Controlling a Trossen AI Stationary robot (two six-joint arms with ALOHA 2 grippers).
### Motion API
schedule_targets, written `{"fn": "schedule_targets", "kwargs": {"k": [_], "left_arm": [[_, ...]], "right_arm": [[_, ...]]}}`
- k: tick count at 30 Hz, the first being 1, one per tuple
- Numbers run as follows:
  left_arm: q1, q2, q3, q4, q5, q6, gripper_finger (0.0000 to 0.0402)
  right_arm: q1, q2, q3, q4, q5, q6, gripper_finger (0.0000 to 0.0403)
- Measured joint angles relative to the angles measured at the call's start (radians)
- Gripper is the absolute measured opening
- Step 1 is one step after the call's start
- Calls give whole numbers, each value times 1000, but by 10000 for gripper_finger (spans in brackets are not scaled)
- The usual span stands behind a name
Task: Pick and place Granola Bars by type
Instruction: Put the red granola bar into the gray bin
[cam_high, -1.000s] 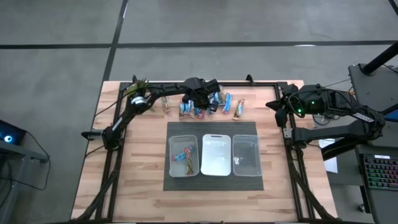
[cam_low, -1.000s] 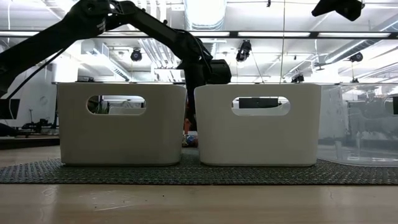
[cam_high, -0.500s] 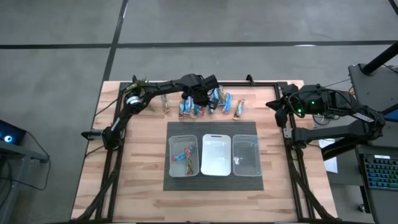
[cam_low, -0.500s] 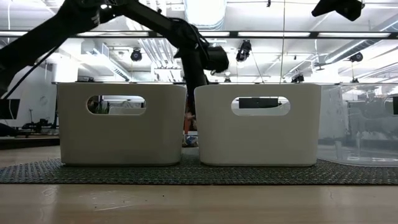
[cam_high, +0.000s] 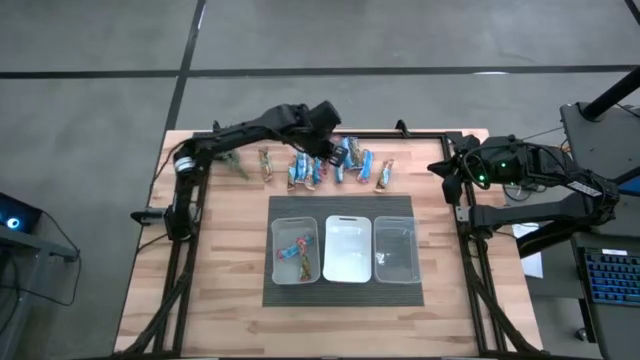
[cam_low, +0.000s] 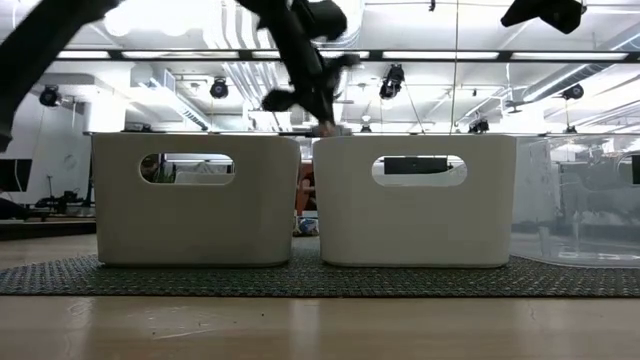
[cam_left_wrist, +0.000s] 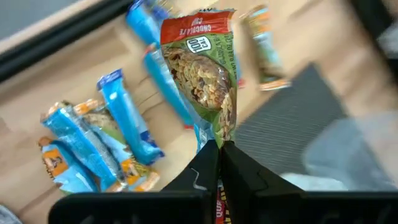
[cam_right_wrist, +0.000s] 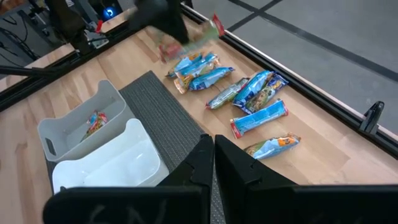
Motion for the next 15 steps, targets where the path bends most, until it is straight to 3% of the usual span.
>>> {"fn": "schedule_targets", "kwargs": {"k": [8,15], "left_arm": [[-51,-159,-2,1,21,68,0],[-115,-225,-3,-4,55,80,0]], "right_arm": [[0,0,0,3,0,-3,8],[0,0,0,6,0,-3,8]]}}
